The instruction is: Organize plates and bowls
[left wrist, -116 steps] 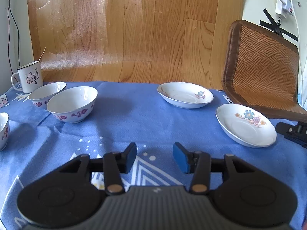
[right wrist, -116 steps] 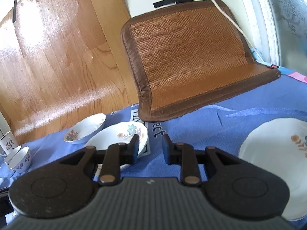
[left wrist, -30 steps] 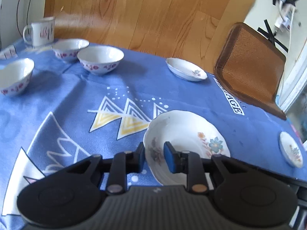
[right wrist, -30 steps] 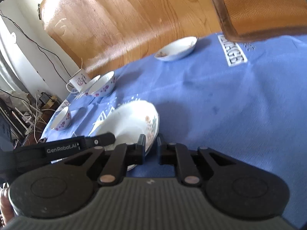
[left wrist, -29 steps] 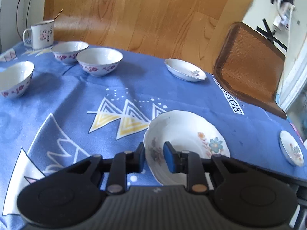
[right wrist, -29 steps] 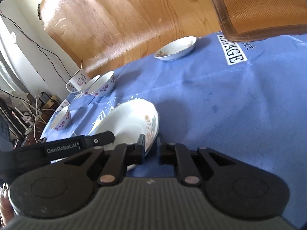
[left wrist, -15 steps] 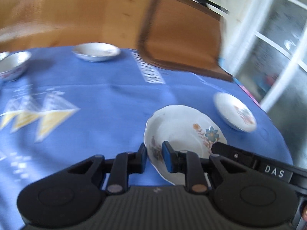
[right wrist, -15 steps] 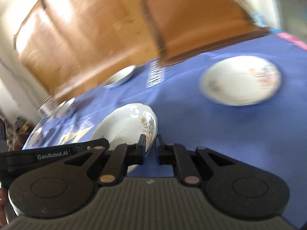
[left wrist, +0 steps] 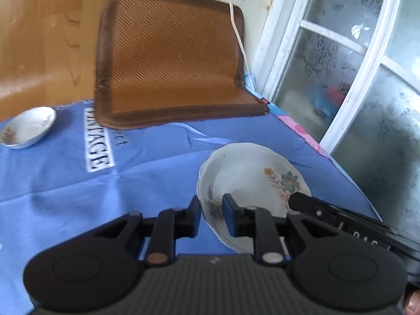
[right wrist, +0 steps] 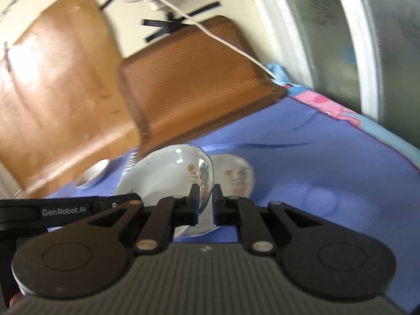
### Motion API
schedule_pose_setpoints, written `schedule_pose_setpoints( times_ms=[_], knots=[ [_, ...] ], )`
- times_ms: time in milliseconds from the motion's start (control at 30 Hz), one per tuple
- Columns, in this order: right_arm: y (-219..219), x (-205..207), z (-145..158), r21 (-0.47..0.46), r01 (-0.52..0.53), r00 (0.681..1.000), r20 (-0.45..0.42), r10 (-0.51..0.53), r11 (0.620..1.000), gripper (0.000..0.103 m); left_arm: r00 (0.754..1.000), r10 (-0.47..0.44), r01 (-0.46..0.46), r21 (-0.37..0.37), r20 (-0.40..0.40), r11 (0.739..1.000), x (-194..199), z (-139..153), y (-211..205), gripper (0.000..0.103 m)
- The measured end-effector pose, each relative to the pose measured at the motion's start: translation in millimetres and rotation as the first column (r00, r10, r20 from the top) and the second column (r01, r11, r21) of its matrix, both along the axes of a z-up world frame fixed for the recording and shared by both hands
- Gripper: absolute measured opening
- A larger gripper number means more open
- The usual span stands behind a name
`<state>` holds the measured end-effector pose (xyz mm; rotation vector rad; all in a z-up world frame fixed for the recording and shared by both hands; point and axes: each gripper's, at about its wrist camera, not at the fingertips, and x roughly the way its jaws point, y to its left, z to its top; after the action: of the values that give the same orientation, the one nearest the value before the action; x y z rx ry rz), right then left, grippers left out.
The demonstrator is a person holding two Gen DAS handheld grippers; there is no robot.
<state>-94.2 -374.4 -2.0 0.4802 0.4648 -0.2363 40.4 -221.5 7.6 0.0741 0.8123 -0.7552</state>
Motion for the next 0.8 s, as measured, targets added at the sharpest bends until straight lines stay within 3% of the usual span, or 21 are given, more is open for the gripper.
schedule_pose_setpoints(
  times_ms=[167,267,367,533,700,800],
  knots=[
    [-5.3,2.1,-6.0,-0.024,0.045,0.999,0.005,-0.045,0.999,0.016,1.0,0.018,-0.018,0.03,-0.013,0.999,8.1,-14.1,-17.0,0.019],
    [-3.9,1.6,-3.5,-0.045,0.097,0.995,0.031,-0.096,0.994,0.017,0.999,0.031,-0.031,0.036,0.024,0.999,5.8,-12.0,-19.4,0.03],
    [-3.2,-0.1,-0.5,-0.053,0.144,0.988,0.066,-0.14,0.988,0.026,0.998,0.032,-0.033,0.014,0.053,0.999,3.9,-2.1,-8.6,0.033],
    [10.8,-3.3,10.9,-0.116,0.176,0.978,0.134,-0.16,0.977,0.026,0.993,0.082,-0.079,-0.041,0.08,0.996,8.3,13.6,26.2,0.037],
    [37.1,14.6,20.5,-0.106,0.02,0.992,0.126,-0.007,0.994,0.026,0.974,0.194,-0.194,-0.011,0.115,0.981,19.8,5.0,79.7,0.037],
    [64.5,39.1,21.3,-0.079,-0.134,0.986,0.084,0.141,0.988,0.026,0.948,0.296,-0.301,0.029,0.114,0.953,34.7,-8.4,124.1,0.037]
  ],
)
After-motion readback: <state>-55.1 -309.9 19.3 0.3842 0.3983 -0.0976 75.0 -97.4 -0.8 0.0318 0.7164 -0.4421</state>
